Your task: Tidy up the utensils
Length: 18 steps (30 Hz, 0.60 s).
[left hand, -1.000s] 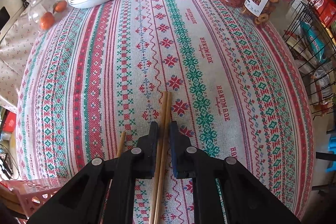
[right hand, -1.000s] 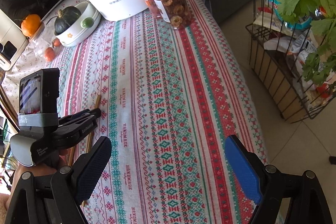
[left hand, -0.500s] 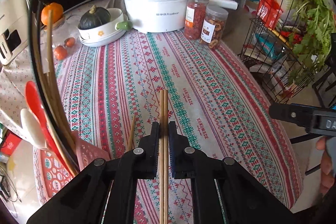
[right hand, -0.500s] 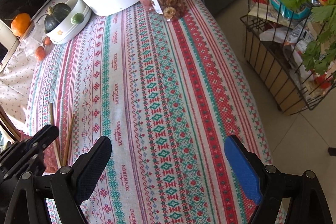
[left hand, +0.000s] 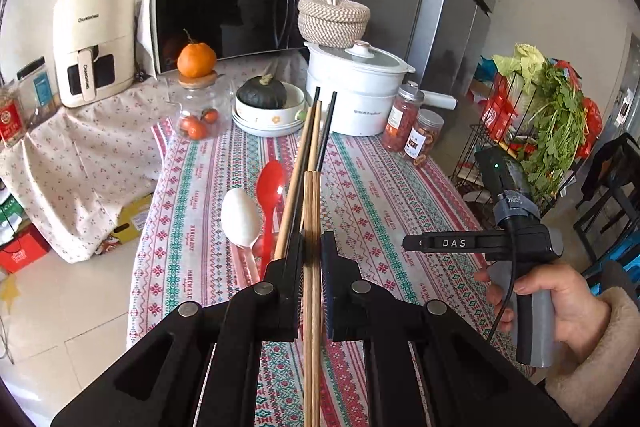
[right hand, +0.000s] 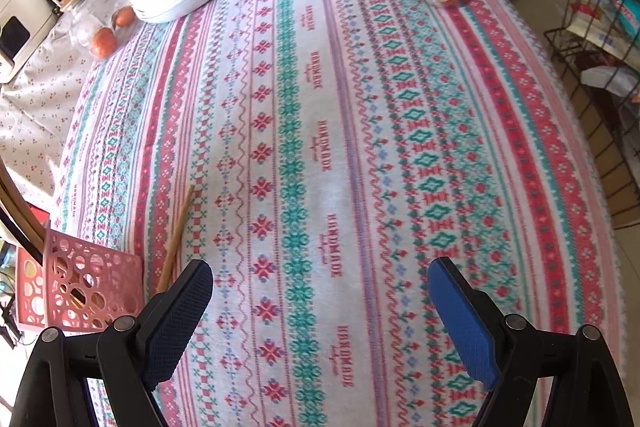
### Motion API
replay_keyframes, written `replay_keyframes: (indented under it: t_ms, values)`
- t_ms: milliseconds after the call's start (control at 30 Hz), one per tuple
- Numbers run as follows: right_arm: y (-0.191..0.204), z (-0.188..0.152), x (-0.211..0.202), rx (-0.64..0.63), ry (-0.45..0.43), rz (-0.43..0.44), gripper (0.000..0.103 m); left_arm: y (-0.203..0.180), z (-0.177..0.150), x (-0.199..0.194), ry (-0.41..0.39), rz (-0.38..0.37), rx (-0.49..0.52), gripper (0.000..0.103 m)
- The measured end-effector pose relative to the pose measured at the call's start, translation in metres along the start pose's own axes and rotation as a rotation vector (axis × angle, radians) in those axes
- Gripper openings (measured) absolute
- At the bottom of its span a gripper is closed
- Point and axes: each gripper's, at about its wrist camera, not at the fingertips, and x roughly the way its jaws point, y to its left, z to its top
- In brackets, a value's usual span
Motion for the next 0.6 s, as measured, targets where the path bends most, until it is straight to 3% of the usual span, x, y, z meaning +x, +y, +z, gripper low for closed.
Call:
replay_keyframes:
  t_ms: [67, 133, 200, 300, 467, 600]
  values:
    - [0.012, 0.001, 0.013, 0.009, 0.005, 0.048, 0.091, 0.012, -0.002, -0.002, -0.004, 0.013, -0.005, 0.009]
    - [0.025, 0.002, 0.025, 0.021, 0.0, 0.089, 0.083, 0.023, -0.004, -0.003, 0.002, 0.011, -0.023, 0.009]
    - [0.037, 0.004, 0.039, 0.014, -0.002, 0.139, 0.059, 0.032, -0.005, -0.003, 0.012, 0.009, -0.047, 0.009]
    - [0.048, 0.008, 0.059, 0.004, -0.001, 0.141, 0.04, 0.043, -0.004, -0.003, 0.026, -0.006, -0.086, 0.009]
    - [0.059, 0.011, 0.074, -0.001, -0.003, 0.173, 0.034, 0.052, -0.006, -0.003, 0.03, -0.01, -0.103, 0.009]
    - [0.075, 0.006, 0.08, -0.092, -0.002, 0.105, 0.032, 0.056, -0.007, 0.0, 0.043, -0.007, -0.113, 0.009]
